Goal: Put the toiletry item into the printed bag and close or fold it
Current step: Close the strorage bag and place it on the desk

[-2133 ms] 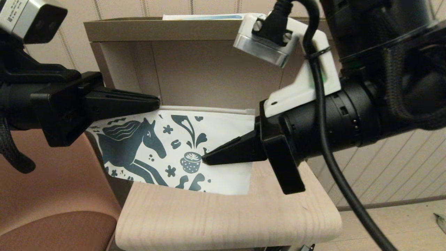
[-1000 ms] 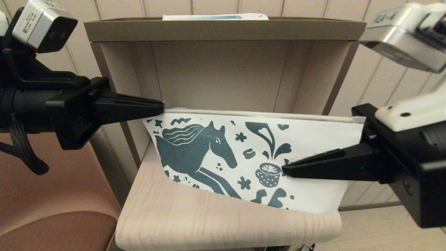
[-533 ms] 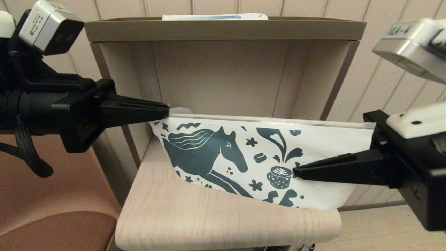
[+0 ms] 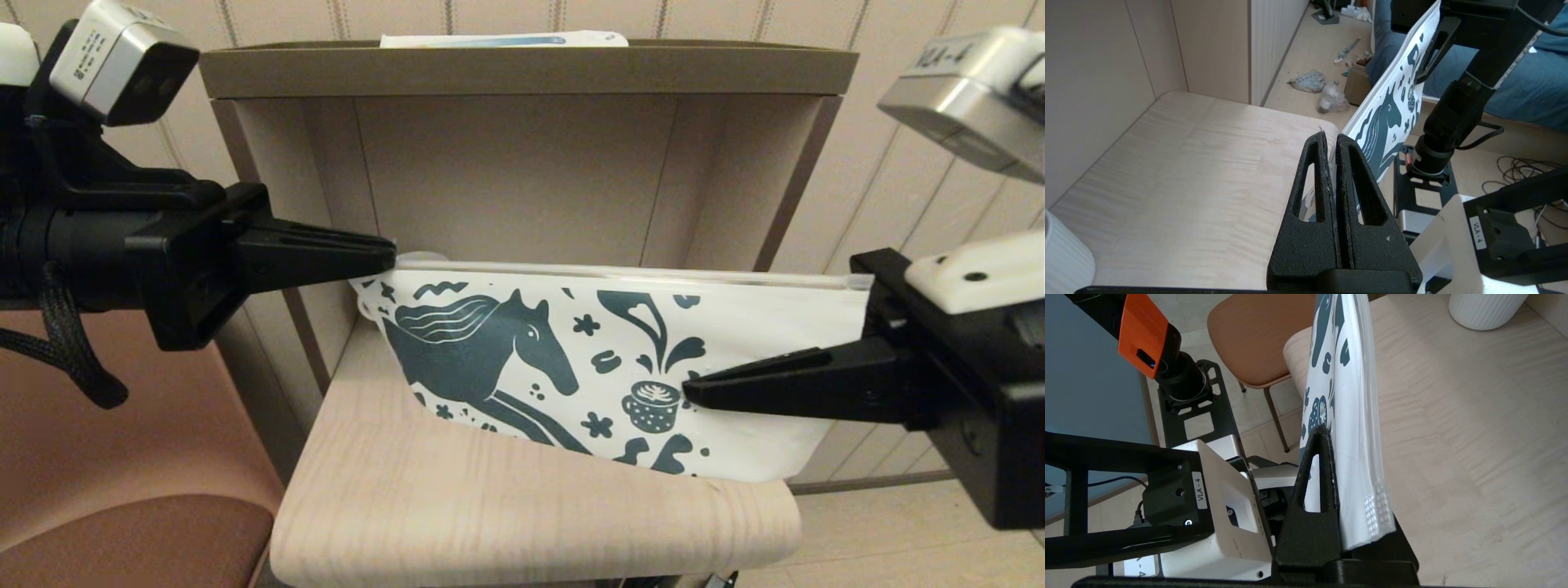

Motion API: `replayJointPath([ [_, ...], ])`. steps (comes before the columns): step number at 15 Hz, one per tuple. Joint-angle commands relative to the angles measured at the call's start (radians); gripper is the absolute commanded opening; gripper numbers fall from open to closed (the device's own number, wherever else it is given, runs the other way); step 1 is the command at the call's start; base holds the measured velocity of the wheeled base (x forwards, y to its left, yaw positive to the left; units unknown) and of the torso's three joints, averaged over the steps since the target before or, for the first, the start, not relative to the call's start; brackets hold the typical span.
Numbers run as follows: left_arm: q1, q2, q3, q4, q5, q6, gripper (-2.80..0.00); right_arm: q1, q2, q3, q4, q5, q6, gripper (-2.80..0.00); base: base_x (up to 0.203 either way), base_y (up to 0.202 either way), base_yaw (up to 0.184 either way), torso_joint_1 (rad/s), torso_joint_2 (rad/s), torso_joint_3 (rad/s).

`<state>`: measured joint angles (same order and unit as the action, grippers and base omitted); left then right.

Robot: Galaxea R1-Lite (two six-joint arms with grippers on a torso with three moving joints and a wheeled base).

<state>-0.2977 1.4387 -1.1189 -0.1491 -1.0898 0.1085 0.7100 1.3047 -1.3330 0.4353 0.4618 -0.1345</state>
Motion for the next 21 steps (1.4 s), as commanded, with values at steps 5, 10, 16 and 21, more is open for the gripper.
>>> replayJointPath([
  [5,-0.001,0.000,0.004,-0.001,-0.007,-0.003,0.00,0.002,0.009,-0.002,-0.001,0.006,-0.001,-2.80,0.000,0.000,0.000,0.000,0.00,0.000],
  [10,-0.001,-0.012,0.006,-0.004,-0.009,-0.001,0.00,-0.013,0.098,0.000,-0.001,0.004,-0.013,-2.80,0.000,0.000,0.000,0.000,0.00,0.000],
  [16,-0.001,-0.018,0.007,-0.004,-0.010,0.002,0.00,-0.107,0.246,-0.008,-0.029,0.004,-0.200,-2.80,0.000,0.000,0.000,0.000,0.00,0.000],
  [21,-0.001,-0.024,0.008,-0.004,-0.009,0.000,0.00,-0.147,0.329,0.012,-0.165,0.048,-0.257,-2.80,0.000,0.000,0.000,0.000,0.00,0.000],
])
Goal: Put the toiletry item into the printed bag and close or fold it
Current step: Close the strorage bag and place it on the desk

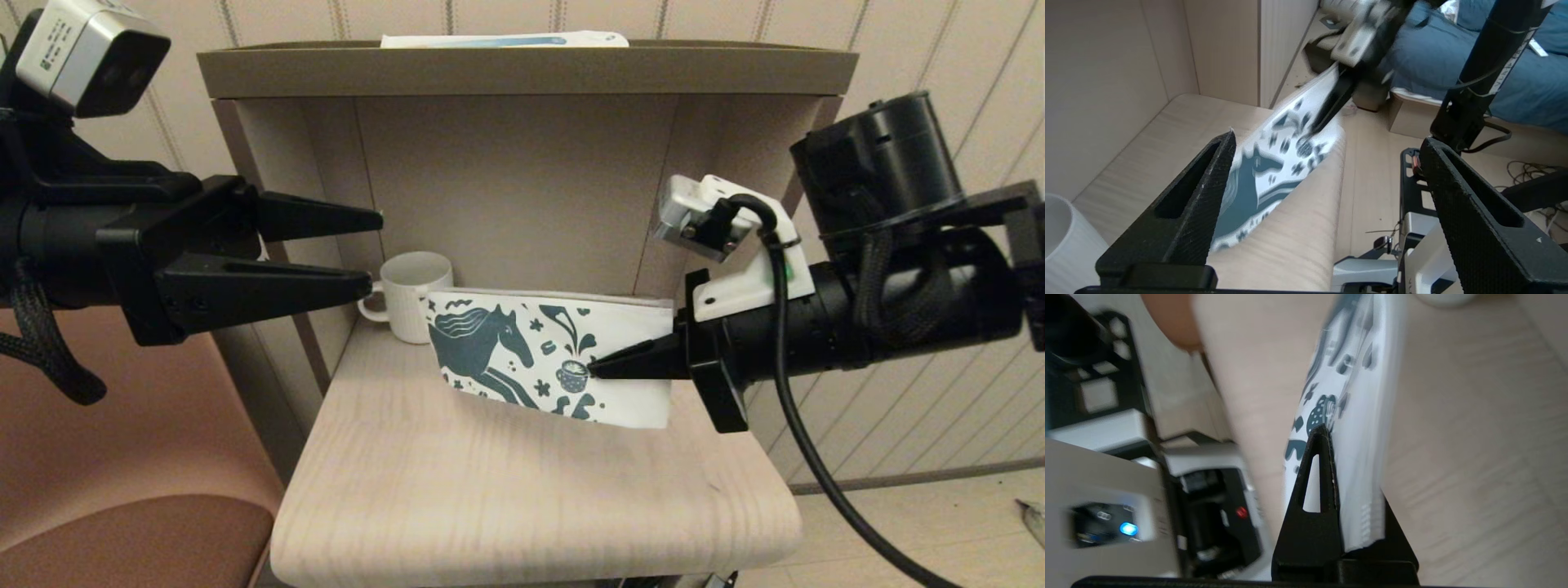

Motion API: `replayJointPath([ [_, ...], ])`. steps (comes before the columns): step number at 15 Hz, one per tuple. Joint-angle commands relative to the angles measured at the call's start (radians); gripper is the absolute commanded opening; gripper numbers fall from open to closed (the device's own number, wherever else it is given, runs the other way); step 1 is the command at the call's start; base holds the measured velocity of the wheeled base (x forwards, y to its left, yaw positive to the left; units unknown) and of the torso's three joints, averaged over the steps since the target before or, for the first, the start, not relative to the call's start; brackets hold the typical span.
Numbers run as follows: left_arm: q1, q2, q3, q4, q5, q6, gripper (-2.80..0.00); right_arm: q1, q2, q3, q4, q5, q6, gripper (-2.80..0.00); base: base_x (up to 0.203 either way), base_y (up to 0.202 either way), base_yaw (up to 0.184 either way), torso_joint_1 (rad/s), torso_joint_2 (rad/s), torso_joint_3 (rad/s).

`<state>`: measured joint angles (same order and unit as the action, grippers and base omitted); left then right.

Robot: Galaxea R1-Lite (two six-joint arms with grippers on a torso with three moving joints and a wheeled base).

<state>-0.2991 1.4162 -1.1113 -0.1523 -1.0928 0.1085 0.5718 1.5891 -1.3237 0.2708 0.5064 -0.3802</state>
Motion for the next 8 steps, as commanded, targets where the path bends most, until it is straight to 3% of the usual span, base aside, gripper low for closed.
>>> replayJointPath([
  [1,0.000,0.001,0.001,-0.001,-0.006,0.002,0.00,-0.018,0.064,0.005,-0.004,0.004,-0.031,-2.80,0.000,0.000,0.000,0.000,0.00,0.000],
  [8,-0.003,0.012,0.004,0.000,-0.006,0.007,0.00,-0.066,0.135,0.127,-0.186,0.004,-0.097,-2.80,0.000,0.000,0.000,0.000,0.00,0.000],
])
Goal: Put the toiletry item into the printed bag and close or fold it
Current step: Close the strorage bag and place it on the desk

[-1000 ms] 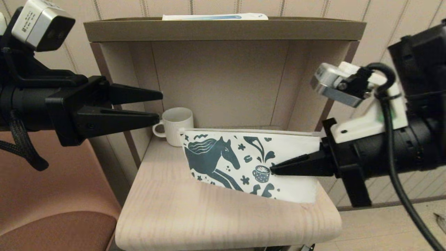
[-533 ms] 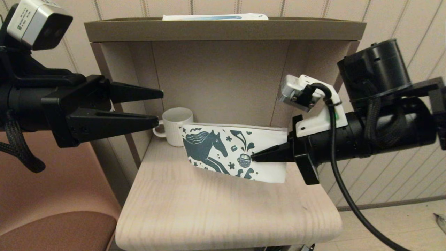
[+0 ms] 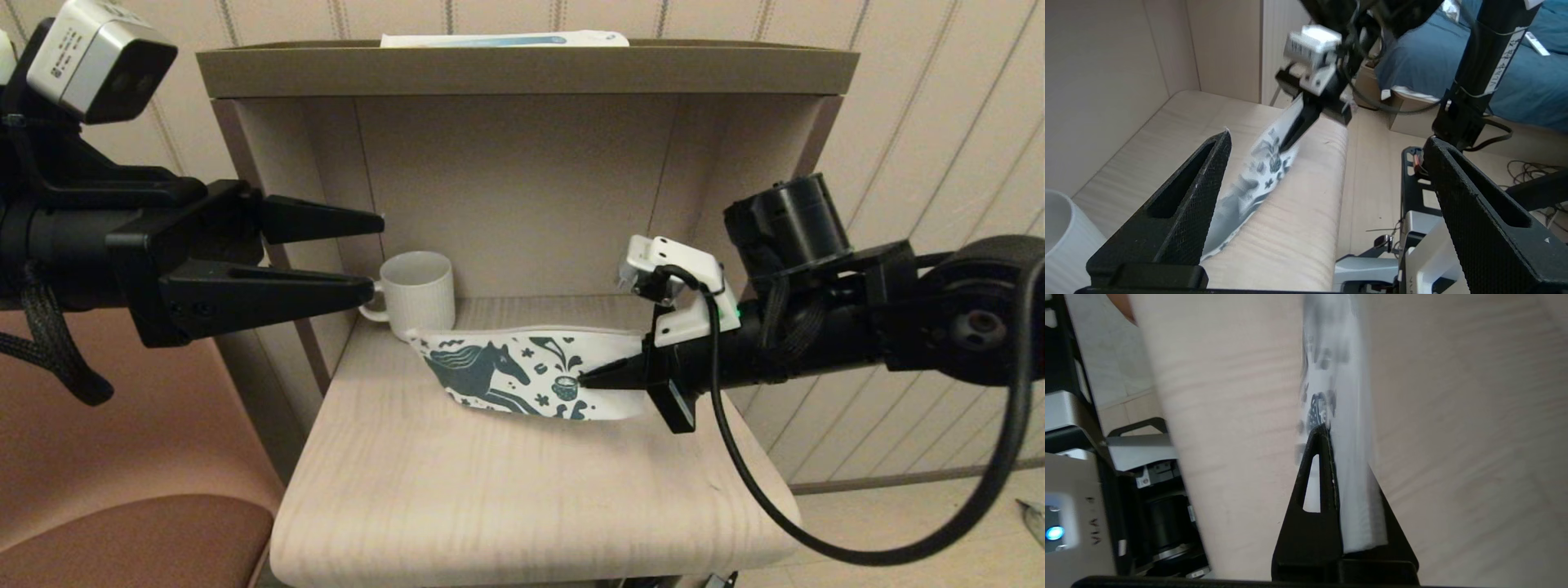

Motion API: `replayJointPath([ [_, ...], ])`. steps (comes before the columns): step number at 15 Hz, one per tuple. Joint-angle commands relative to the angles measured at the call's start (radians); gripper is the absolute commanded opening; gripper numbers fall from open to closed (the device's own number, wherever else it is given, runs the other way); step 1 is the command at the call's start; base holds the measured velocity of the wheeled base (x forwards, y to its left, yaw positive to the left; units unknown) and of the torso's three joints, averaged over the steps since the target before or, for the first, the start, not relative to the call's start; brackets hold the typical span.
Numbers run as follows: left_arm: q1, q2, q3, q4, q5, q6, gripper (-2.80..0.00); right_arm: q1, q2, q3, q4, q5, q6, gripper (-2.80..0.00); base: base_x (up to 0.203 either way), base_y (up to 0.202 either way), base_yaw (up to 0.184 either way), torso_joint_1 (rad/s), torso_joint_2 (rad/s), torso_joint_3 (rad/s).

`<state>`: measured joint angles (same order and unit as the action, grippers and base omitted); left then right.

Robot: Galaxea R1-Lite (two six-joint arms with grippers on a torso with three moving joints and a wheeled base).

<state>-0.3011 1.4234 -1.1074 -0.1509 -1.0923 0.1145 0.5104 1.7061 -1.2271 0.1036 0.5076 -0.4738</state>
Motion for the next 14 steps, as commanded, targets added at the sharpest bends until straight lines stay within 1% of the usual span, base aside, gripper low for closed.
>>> replayJointPath([
  [1,-0.001,0.006,0.000,-0.001,-0.006,0.001,0.00,-0.009,0.021,0.064,-0.056,0.003,-0.003,-2.80,0.000,0.000,0.000,0.000,0.00,0.000],
  [3,-0.001,0.006,-0.002,-0.001,-0.006,0.001,0.00,-0.012,0.016,0.115,-0.123,0.003,-0.003,-2.80,0.000,0.000,0.000,0.000,0.00,0.000],
  [4,-0.001,0.005,0.000,-0.001,-0.006,0.001,0.00,-0.013,0.023,0.122,-0.135,0.003,-0.003,-2.80,0.000,0.000,0.000,0.000,0.00,0.000],
  [10,-0.004,0.008,0.000,-0.001,-0.008,0.001,0.00,-0.056,0.038,0.086,-0.134,0.010,0.010,-2.80,0.000,0.000,0.000,0.000,0.00,0.000],
  [12,-0.007,0.009,0.004,-0.001,-0.008,0.002,0.00,-0.067,0.041,0.074,-0.134,0.013,0.034,-2.80,0.000,0.000,0.000,0.000,0.00,0.000],
  [14,-0.009,0.009,0.006,-0.001,-0.008,0.002,0.00,-0.095,0.041,0.069,-0.132,0.027,0.048,-2.80,0.000,0.000,0.000,0.000,0.00,0.000],
])
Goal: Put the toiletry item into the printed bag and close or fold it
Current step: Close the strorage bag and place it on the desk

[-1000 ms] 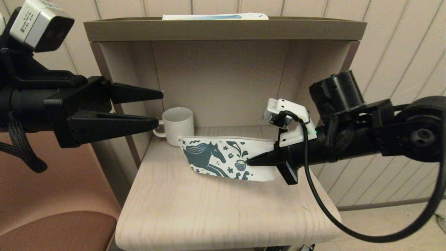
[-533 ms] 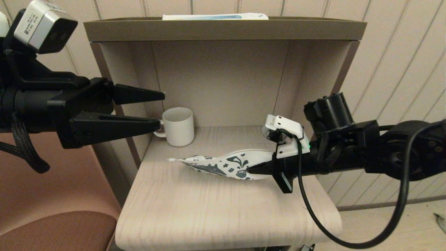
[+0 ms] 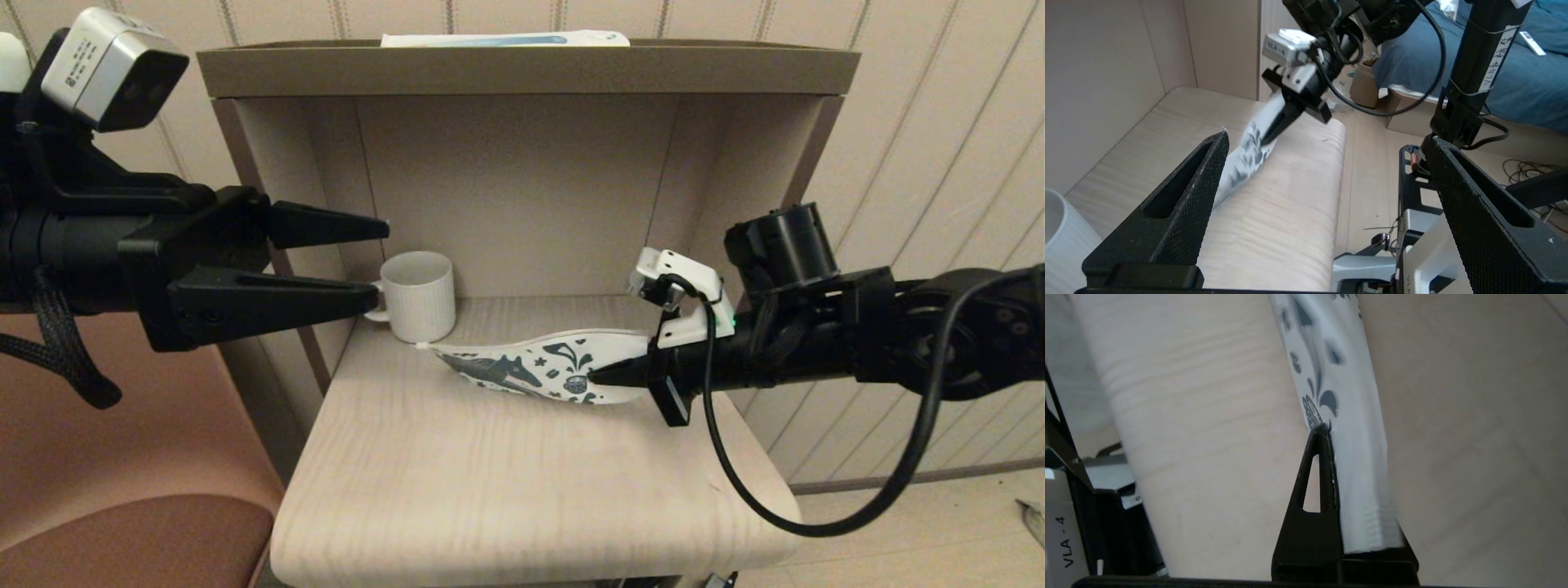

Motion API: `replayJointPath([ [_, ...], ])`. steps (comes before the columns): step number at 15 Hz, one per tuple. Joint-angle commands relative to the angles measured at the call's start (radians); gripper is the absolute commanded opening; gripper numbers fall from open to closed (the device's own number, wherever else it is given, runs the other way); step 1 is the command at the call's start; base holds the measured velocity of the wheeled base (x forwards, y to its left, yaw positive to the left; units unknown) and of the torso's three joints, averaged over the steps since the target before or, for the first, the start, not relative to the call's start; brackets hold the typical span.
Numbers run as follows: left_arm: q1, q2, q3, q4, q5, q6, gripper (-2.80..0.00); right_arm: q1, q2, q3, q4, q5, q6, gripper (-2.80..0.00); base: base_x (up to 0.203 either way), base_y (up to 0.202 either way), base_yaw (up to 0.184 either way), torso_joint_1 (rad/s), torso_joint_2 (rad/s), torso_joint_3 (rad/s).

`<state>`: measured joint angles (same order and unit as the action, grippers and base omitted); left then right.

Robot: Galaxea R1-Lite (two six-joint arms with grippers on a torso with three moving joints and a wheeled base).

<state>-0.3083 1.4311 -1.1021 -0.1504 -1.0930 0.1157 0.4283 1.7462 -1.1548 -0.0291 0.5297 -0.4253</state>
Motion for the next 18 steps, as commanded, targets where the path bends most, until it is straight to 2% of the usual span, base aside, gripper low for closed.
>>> replayJointPath([
  [1,-0.002,0.002,0.002,-0.001,-0.007,0.001,0.00,-0.016,0.003,0.001,0.001,0.016,0.010,-2.80,0.000,0.000,0.000,0.000,0.00,0.000],
  [4,-0.002,0.002,0.002,-0.001,-0.007,0.001,0.00,-0.067,0.025,0.007,0.001,0.054,0.032,-2.80,0.000,0.000,0.000,0.000,0.00,0.000],
  [9,-0.008,0.005,0.002,-0.001,-0.007,0.001,0.00,-0.082,0.046,0.003,0.000,0.062,0.067,-2.80,0.000,0.000,0.000,0.000,0.00,0.000],
  [10,-0.008,0.004,0.002,-0.001,-0.007,0.001,0.00,-0.082,0.044,0.001,0.000,0.062,0.076,-1.73,0.000,0.000,0.000,0.000,0.00,0.000],
  [11,-0.008,0.003,0.002,-0.001,-0.007,0.001,0.00,-0.082,0.044,0.000,0.000,0.061,0.079,0.00,0.000,0.000,0.000,0.000,0.00,0.000],
  [18,-0.009,0.011,0.001,-0.001,-0.007,0.001,0.00,-0.089,-0.001,-0.004,0.000,0.062,0.081,0.00,0.000,0.000,0.000,0.000,0.00,0.000],
])
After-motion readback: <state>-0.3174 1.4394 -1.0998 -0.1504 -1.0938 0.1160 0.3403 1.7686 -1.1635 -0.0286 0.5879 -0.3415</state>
